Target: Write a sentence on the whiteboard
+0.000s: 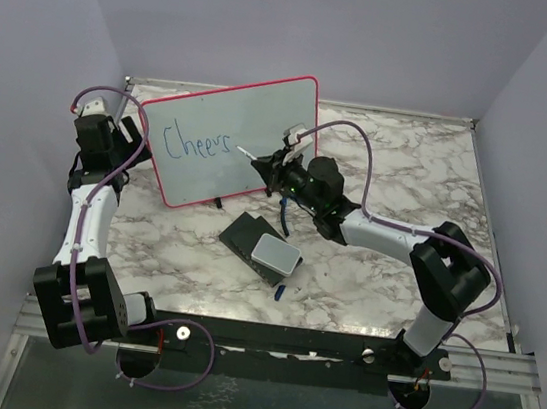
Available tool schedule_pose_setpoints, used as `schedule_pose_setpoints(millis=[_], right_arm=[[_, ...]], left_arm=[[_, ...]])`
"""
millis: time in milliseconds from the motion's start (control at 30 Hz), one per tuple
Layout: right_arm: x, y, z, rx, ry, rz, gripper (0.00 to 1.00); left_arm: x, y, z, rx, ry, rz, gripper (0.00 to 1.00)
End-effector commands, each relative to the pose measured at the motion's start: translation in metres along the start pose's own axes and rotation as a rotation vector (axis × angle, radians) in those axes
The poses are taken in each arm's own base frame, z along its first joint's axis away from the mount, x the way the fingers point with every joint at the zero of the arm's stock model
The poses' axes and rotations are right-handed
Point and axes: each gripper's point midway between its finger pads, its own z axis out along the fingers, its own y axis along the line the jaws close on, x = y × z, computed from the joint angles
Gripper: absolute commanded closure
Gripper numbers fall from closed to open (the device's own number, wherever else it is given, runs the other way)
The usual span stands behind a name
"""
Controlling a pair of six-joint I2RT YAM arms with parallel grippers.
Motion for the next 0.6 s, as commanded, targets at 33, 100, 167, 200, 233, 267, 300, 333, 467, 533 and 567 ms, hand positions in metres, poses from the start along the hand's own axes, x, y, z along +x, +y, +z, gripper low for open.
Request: schedule_pose_setpoints(millis=[33,100,167,200,233,267,300,333,467,533,567], right_arm=[[-0.007,0.002,0.015,-0.006,-0.026,0.011,0.99],[-0.004,-0.004,0.018,0.023,-0.013,0.017,0.99],[-0.003,-0.008,0.02,0.04,-0.014,0.02,0.99],[-0.003,-0.009,0.021,0.046,-0.015,0.024,0.99],[-0.002,-0.012,0.022,0.054,-0.011,0.031,0.99],[-0.002,-0.014,0.023,0.062,-0.011,0.033,0.99],[0.0,-0.016,0.023,0.07,-0.006,0.034,0.99],[0.001,-0.018,0.024,0.077,0.0,0.037,0.99],[0.006,-0.027,0.022,0.104,0.009,0.048,0.99],[0.008,-0.033,0.022,0.124,0.015,0.053,0.99],[0.009,-0.035,0.022,0.13,0.016,0.054,0.99]], left_arm=[[-0.004,-0.012,-0.006,0.043,-0.024,0.019,0.2],[-0.003,-0.013,-0.006,0.046,-0.023,0.019,0.2],[-0.003,-0.012,-0.006,0.045,-0.023,0.02,0.2],[-0.003,-0.012,-0.006,0.045,-0.023,0.02,0.2],[-0.004,-0.013,-0.006,0.046,-0.025,0.021,0.2],[-0.004,-0.013,-0.006,0.045,-0.025,0.022,0.2],[-0.004,-0.012,-0.006,0.044,-0.025,0.022,0.2],[-0.004,-0.013,-0.006,0.044,-0.026,0.023,0.2],[-0.004,-0.012,-0.006,0.04,-0.026,0.022,0.2],[-0.004,-0.011,-0.006,0.039,-0.025,0.024,0.2],[-0.004,-0.012,-0.006,0.04,-0.026,0.023,0.2]])
